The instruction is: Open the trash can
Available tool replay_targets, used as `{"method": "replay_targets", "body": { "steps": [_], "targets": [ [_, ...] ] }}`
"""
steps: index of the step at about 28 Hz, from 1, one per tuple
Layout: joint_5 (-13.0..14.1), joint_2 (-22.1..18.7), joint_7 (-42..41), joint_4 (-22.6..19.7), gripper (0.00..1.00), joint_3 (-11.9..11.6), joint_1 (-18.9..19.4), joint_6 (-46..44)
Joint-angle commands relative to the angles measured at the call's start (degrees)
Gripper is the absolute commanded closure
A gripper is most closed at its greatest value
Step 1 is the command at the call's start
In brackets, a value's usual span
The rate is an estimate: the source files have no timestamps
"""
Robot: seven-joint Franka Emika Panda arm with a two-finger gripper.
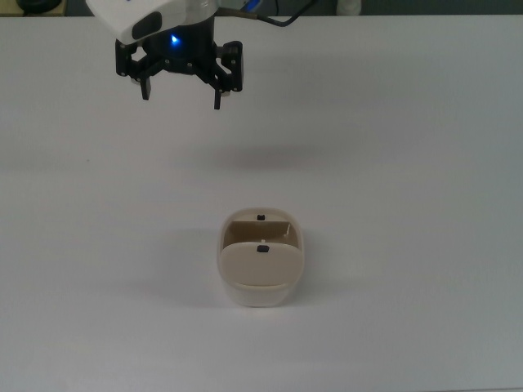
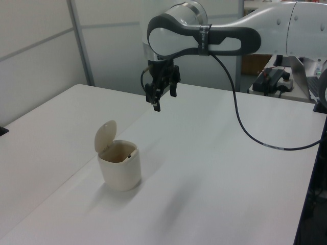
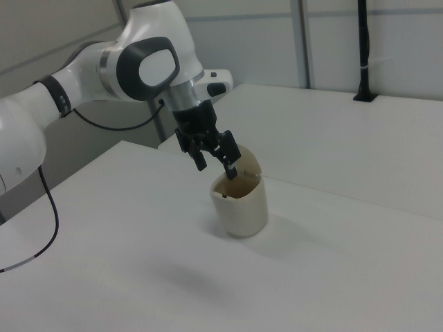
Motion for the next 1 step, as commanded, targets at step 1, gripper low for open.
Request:
{"method": "replay_targets", "body": {
  "steps": [1],
  "targets": [
    [0.6, -1.6, -1.3, -1.6, 0.00, -0.3, 0.0, -0.8]
  ]
}}
